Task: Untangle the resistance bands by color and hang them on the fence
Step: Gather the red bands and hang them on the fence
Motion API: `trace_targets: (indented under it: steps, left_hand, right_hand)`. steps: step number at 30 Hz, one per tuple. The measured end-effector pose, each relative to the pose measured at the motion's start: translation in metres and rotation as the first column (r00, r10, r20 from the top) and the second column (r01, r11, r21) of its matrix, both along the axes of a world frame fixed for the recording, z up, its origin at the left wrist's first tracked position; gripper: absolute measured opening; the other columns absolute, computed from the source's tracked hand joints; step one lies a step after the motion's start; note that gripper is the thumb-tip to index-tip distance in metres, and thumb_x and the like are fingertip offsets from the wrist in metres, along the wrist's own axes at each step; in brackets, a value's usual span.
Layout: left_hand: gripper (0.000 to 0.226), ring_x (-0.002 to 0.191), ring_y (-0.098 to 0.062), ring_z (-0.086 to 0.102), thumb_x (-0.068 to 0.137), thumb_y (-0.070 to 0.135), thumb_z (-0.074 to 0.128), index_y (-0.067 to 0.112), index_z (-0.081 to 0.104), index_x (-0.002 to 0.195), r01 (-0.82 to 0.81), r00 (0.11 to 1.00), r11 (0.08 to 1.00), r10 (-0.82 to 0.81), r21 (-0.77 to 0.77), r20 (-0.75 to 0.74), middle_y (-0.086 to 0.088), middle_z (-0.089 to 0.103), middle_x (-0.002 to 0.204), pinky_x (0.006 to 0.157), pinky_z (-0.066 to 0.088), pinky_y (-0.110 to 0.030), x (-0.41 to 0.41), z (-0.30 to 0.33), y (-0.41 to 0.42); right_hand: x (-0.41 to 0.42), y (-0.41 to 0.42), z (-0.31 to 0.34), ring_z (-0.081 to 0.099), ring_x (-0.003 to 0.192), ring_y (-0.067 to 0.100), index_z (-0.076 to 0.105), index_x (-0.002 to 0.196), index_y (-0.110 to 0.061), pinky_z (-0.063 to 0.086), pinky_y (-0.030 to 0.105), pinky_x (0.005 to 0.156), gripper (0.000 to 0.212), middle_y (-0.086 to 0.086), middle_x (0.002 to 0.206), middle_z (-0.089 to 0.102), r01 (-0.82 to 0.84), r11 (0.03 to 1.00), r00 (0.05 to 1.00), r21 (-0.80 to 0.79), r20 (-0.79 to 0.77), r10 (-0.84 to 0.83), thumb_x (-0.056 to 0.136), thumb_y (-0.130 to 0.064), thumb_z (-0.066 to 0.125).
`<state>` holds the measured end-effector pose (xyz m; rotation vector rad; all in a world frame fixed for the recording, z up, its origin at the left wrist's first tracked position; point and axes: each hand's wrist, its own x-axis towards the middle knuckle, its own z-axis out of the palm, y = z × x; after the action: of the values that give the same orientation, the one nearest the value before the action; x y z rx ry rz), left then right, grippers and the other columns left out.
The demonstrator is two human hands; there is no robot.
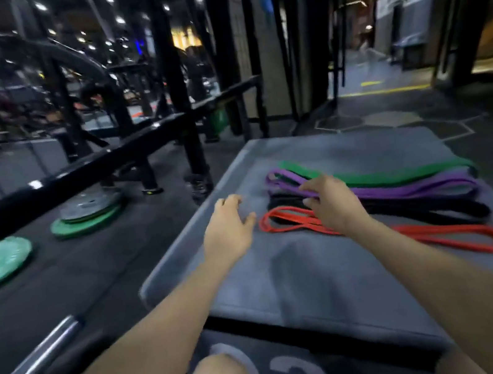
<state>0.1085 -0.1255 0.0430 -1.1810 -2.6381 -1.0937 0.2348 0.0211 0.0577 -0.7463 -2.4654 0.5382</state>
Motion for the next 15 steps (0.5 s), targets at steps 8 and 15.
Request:
trace_targets:
  steps: [8,15]
  left_hand:
    - [0.037,0.114,-0.026,0.052,0.087,0.017,0.058,0.011,0.054,0.124,0.005,0.993,1.000,-0.007,0.015,0.119,-0.013,0.053,0.120,0.098,0.038,-0.032,-0.005,-0.062,0.084]
    - [0.049,0.125,-0.020,0.045,0.083,0.007,0.061,0.015,0.050,0.131,0.238,0.963,0.971,-0.239,-0.018,-0.128,0.000,0.046,0.137,0.103,0.035,-0.028,0.002,-0.092,0.126]
  right_hand:
    - [0.023,0.074,-0.072,0.049,0.121,0.029,0.059,0.122,-0.006,0.040,0.035,0.099,0.038,0.015,0.127,0.055,0.211,0.967,0.975,-0.140,0.099,-0.198,0.085,-0.013,0.063]
    - [0.031,0.099,-0.111,0.046,0.123,0.030,0.057,0.124,-0.006,0.036,0.036,0.100,0.041,0.009,0.130,0.054,0.246,0.965,0.955,-0.087,0.189,-0.227,0.086,-0.019,0.063]
